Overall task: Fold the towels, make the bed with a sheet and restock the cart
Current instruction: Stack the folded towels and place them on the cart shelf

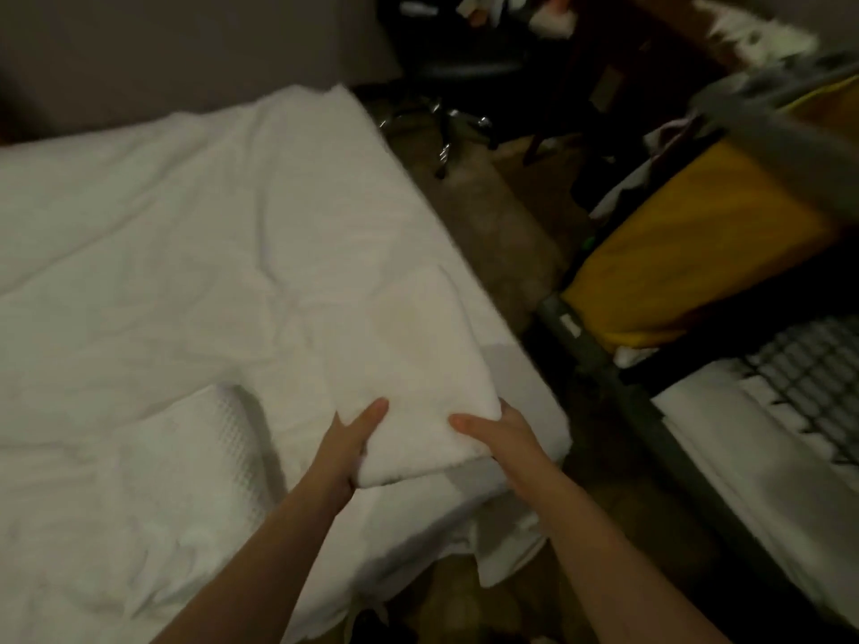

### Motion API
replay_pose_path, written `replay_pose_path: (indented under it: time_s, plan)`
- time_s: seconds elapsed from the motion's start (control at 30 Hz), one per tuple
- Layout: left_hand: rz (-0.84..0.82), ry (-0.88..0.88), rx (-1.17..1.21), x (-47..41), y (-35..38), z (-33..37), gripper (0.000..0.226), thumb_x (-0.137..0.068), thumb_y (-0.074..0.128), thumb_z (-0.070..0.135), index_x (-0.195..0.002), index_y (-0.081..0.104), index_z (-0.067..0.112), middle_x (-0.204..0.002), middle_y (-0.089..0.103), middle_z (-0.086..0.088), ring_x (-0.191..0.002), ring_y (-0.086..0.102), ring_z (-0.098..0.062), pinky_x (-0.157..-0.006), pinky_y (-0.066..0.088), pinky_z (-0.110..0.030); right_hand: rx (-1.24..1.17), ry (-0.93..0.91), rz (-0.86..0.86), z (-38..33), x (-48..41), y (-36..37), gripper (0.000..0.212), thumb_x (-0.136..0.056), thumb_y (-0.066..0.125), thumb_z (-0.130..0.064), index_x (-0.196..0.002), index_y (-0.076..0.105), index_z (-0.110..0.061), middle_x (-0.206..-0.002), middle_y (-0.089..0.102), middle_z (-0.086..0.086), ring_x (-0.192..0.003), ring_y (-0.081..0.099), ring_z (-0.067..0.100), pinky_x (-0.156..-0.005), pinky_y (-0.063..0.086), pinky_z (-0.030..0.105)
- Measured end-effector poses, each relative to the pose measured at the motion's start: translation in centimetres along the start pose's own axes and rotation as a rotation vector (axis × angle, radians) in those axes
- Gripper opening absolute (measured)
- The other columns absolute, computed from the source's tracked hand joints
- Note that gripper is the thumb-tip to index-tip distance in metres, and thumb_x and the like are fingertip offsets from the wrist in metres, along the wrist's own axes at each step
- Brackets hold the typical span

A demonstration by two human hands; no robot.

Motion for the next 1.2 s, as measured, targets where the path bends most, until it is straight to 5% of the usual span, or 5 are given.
replay_pose_path:
  time_s: [0.2, 0.33, 0.6, 0.73, 1.2]
  plan:
    - [-0.359, 0.161, -0.267, 2.5, 21.5, 5.4, 0.079, -0.054, 0.078, 0.049, -0.123, 0.055, 0.017, -0.117, 0.064, -0.002, -0.108, 0.060, -0.019, -0.092, 0.047, -0.032, -0.186, -0.210, 0.397, -6.7, 8.5, -16.7, 0.045, -0.077, 0.076, -0.015, -0.118, 0.057, -0.018, -0.114, 0.064, 0.002, -0.102, 0.060, 0.021, -0.090, 0.050, 0.035]
    - [-0.557, 0.176, -0.343, 5.5, 35.4, 3.5, 0.062, -0.074, 0.078, 0.034, -0.128, 0.049, 0.018, -0.123, 0.060, -0.002, -0.109, 0.057, -0.019, -0.089, 0.047, -0.031, -0.305, -0.285, 0.577, -7.2, 13.2, -27.8, 0.086, -0.055, 0.087, -0.046, -0.127, 0.057, -0.013, -0.120, 0.064, 0.006, -0.107, 0.061, 0.026, -0.094, 0.051, 0.042]
    - [-0.807, 0.227, -0.646, 6.2, 57.5, -5.5, 0.049, -0.084, 0.069, 0.030, -0.126, 0.043, 0.026, -0.116, 0.057, 0.009, -0.112, 0.053, -0.017, -0.092, 0.043, -0.031, -0.513, -0.301, 0.767, -2.0, 14.6, -47.1, 0.045, -0.079, 0.075, -0.017, -0.120, 0.058, -0.009, -0.104, 0.067, 0.003, -0.093, 0.064, 0.020, -0.076, 0.053, 0.029]
    - [-0.739, 0.108, -0.905, 1.5, 60.7, -11.3, 0.093, -0.062, 0.069, 0.066, -0.140, 0.039, 0.023, -0.136, 0.051, -0.002, -0.121, 0.051, -0.027, -0.100, 0.044, -0.044, -0.329, -0.089, 0.747, 1.7, 10.8, -51.9, 0.047, -0.087, 0.067, -0.031, -0.125, 0.056, -0.006, -0.109, 0.061, 0.006, -0.096, 0.059, 0.022, -0.075, 0.043, 0.025]
    - [-0.511, 0.248, -1.256, -4.4, 63.4, -13.2, 0.052, -0.094, 0.052, 0.042, -0.134, 0.043, 0.010, -0.130, 0.051, -0.014, -0.117, 0.050, -0.034, -0.088, 0.042, -0.037, -0.301, -0.050, 0.753, 3.7, 5.7, -52.9, 0.060, -0.088, 0.060, -0.046, -0.133, 0.041, -0.011, -0.111, 0.053, -0.003, -0.096, 0.053, 0.014, -0.070, 0.043, 0.021]
Point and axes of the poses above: each hand's wrist, its own x-axis away from the middle knuckle, its own y-axis out of the palm, z = x × y, the point moved 7 cm from there along -x, towards the middle knuckle
